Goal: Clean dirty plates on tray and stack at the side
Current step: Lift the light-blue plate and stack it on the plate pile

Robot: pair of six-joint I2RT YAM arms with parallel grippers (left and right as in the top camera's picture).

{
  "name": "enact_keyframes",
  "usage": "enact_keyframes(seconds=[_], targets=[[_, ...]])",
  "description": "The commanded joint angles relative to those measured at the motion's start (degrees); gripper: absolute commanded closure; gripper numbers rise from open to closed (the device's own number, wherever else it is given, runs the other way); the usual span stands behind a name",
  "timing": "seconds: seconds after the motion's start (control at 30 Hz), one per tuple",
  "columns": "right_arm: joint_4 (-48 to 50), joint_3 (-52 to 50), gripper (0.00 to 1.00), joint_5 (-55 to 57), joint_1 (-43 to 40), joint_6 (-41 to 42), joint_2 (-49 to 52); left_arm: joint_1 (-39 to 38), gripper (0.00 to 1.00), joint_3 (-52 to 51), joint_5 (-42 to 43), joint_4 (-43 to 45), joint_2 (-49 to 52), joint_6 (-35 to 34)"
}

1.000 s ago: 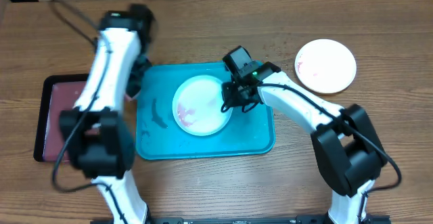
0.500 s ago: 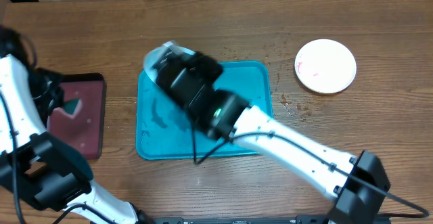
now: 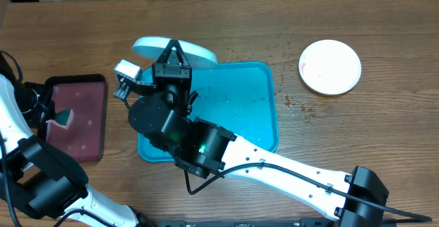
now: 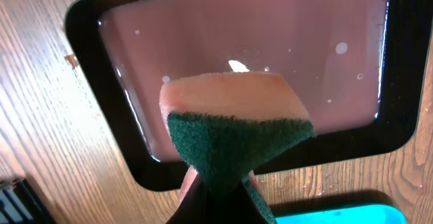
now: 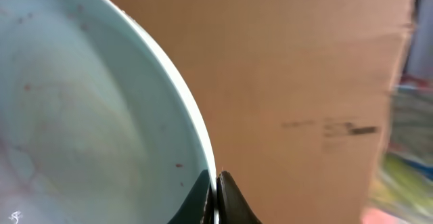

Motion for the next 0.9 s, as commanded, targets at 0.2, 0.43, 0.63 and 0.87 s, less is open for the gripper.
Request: enact_keyframes(seconds=[0.2,0.43,0.63,0.87], targets=[[-41.8,-0.7,0.96,-25.6,-5.7,45.0,-0.4,-0.1,0.96,-2.2,0.7,0.5,0.4,1.1],[-39.3,0.1,0.96,-9.6,-9.6,48.3,-1.3,-0.1,0.96,-2.2,2.1,1.1,0.4,1.1],[-35.8,0.4,0.96,-13.9,-10.9,52.5,-3.0,-0.1,0.96,-2.2,2.1,1.1,0.4,1.8],[-45.5,0.3,0.96,-30.1,-20.0,79.4,-3.0,-0.3,0.96,-2.2,4.1,3.2,0.4,5.9]])
